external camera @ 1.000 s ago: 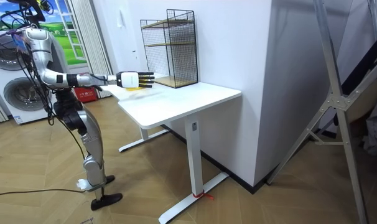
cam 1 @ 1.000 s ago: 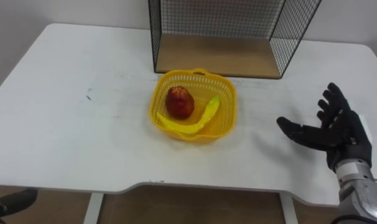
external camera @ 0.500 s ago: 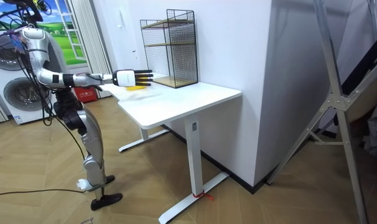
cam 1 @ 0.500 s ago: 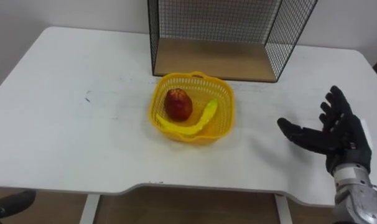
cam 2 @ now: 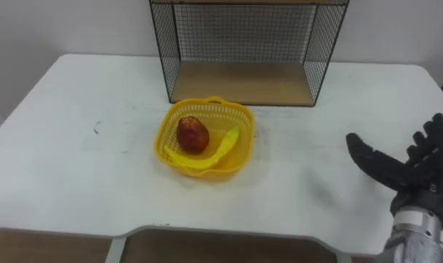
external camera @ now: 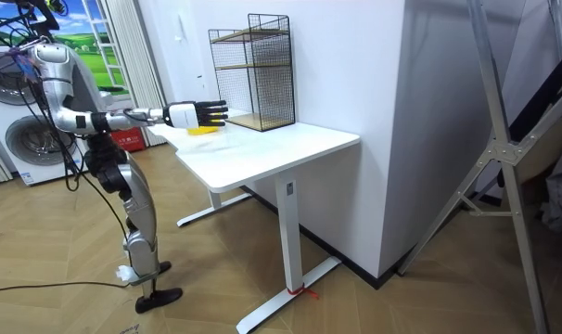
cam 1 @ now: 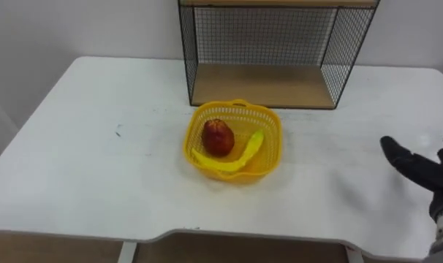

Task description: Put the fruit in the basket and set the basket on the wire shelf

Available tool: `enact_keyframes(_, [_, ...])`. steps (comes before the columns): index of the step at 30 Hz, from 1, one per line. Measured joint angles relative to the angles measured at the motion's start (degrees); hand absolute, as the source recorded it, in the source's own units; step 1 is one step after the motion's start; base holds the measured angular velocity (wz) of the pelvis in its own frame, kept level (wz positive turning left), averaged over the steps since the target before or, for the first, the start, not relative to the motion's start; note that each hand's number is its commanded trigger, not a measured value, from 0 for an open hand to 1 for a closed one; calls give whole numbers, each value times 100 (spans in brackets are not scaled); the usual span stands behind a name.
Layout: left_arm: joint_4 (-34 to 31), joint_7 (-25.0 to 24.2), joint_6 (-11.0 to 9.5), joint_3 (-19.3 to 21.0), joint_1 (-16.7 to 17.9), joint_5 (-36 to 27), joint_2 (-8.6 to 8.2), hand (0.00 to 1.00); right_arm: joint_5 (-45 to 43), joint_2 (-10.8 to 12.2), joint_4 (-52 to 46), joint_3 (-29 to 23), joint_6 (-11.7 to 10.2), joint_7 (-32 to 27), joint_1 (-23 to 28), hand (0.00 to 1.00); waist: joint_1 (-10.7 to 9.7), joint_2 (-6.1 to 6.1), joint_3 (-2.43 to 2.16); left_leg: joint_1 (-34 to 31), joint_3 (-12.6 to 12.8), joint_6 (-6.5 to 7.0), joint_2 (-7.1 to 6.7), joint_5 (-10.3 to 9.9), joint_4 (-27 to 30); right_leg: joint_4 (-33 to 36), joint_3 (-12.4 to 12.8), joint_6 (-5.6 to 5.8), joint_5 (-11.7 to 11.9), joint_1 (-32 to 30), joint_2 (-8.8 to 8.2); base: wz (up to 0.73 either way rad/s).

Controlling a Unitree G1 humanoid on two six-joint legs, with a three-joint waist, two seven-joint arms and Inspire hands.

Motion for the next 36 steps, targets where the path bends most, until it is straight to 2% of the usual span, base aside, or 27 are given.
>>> enact_keyframes(2, [-1, 250, -5, 261, 85, 127, -2, 0, 1, 0, 0, -121, 0, -109, 53, 0, 8, -57, 15, -15, -70, -24, -3, -8, 25, -2, -70, -14, -61, -7, -4, 14])
enact_keyframes(6, [-154, 368, -5, 421, 83, 130, 4, 0, -11, 1, -13, -152, 0, -72, 51, 0, 19, -77, 8, -21, -82, -52, -2, -28, 21, -26, -78, -24, -90, 4, 16, 4])
enact_keyframes(10, [-590, -29, -9, 382, 65, 128, 4, 0, -16, 16, -13, -156, 0, 221, 53, 0, -77, -94, 27, 4, -87, -52, -3, -30, -44, -101, -86, -24, -76, 89, 30, 0])
enact_keyframes(12, [-662, -236, -62, 296, -11, 129, 8, 0, -29, 17, -13, -154, 0, 337, 47, 0, -126, -76, 56, 2, -81, -52, 2, -30, -48, -97, -82, -24, -76, 79, 32, 0])
enact_keyframes(16, [-766, -891, -78, -452, -272, 120, 10, 0, -34, 25, -12, -30, 0, 697, 36, 0, -220, -34, 127, -12, -99, -54, -8, -32, -46, -103, -122, -25, -76, 98, 35, 3])
enact_keyframes(18, [-765, -1304, -78, -808, -359, 104, 12, 0, -37, 29, 3, 93, -1, 859, -15, 0, -302, -42, 139, -11, -130, -55, -17, -32, -48, -109, -147, -25, -76, 132, 35, 6])
enact_keyframes(21, [-760, -2259, -77, -1534, -460, 84, 4, 0, -188, 63, 189, 250, -12, 1118, -67, 0, -403, -34, 162, -9, -114, -55, -12, -31, -73, -99, -128, -25, -76, 111, 40, -1])
enact_keyframes(26, [-567, -3346, -73, -2277, -604, -281, 0, 0, -206, 67, 301, 651, -11, 1401, -140, 0, -495, -79, 175, -19, -36, -55, -4, -30, -96, -90, -19, -25, -76, 32, 54, -10])
enact_keyframes(28, [-333, -3675, -35, -2543, -751, -587, -1, 0, -232, 67, 322, 813, -10, 1548, -165, 0, -515, -121, 159, -3, -8, -55, -1, -29, -90, -95, 16, -25, -75, 37, 55, -7])
enact_keyframes(30, [-191, -3950, 47, -2887, -855, -840, -2, 0, -215, 69, 433, 1004, -9, 1710, -328, 0, -599, -172, 149, 11, 2, -54, 2, -28, -88, -109, 27, -25, -73, 52, 50, -5])
enact_keyframes(32, [30, -4478, 102, -3249, -946, -1030, -2, 0, -157, 74, 557, 1224, 1, 1906, -579, 0, -608, -198, 160, 107, 69, -53, 11, -28, -127, -109, 116, -24, -74, 101, 50, -13])
enact_keyframes(34, [200, -4818, 104, -3379, -1001, -1125, -5, 0, -16, 88, 559, 1314, -3, 2017, -716, 0, -627, -202, 163, 116, 121, -53, 35, -27, -141, -109, 161, -21, -72, 84, 55, -15])
enact_keyframes(36, [598, -5220, 111, -3476, -1110, -1395, -6, 0, 58, 227, 630, 1313, -5, 2170, -808, 0, -657, -209, 167, 115, 137, -53, 39, -27, -138, -109, 150, -18, -69, 78, 59, -3])
